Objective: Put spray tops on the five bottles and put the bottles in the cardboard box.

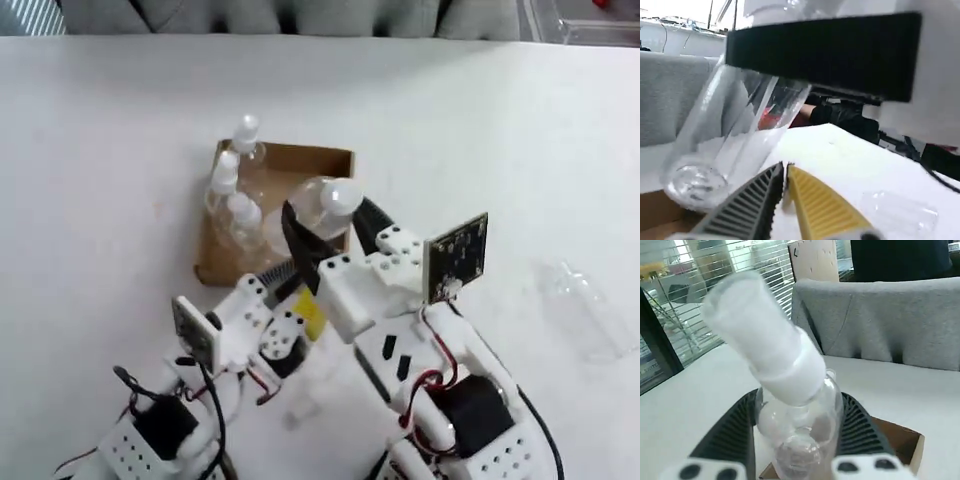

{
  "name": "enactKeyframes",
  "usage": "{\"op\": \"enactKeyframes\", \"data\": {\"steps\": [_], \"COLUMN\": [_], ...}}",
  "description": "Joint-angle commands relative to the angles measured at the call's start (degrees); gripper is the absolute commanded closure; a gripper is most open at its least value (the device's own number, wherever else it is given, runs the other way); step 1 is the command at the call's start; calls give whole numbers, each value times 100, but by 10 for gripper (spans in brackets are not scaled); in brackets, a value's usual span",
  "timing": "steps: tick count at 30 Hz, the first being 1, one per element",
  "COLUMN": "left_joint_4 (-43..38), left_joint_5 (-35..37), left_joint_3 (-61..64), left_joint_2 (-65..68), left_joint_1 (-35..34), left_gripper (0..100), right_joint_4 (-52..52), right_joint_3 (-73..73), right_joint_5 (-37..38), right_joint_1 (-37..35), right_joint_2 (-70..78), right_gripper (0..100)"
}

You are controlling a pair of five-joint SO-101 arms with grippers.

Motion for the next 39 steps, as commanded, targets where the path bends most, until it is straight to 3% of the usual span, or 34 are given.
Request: {"op": "enactKeyframes", "data": {"steps": [1, 4, 8, 12, 15, 21, 25, 29, 39], "left_joint_4": [844, 1521, 2716, 4378, 5020, 5134, 4545, 3719, 3877], "left_joint_5": [-44, -114, -949, -1327, -1644, -1837, -1811, -1802, -1837], "left_joint_3": [0, -35, -484, -1125, -1398, -1284, -615, 9, 0], "left_joint_2": [-48, -48, -48, -48, -48, -48, -48, -22, -31], "left_joint_1": [-180, -180, -532, -1569, -2448, -4251, -4998, -5279, -5288], "left_gripper": [980, 980, 980, 980, 980, 980, 980, 980, 980], "right_joint_4": [-558, -1156, -2053, -2765, -3187, -4057, -4558, -4734, -4734], "right_joint_3": [-44, 299, 800, 1125, 1143, 1125, 1081, 756, -422], "right_joint_5": [149, 167, 167, 167, 176, 176, 176, 176, 176], "right_joint_1": [497, 919, 1393, 1543, 1587, 1596, 1596, 1596, 1763], "right_joint_2": [268, 620, 1112, 1675, 2141, 3064, 3679, 4347, 5965], "right_gripper": [984, 984, 984, 984, 984, 984, 984, 984, 984]}}
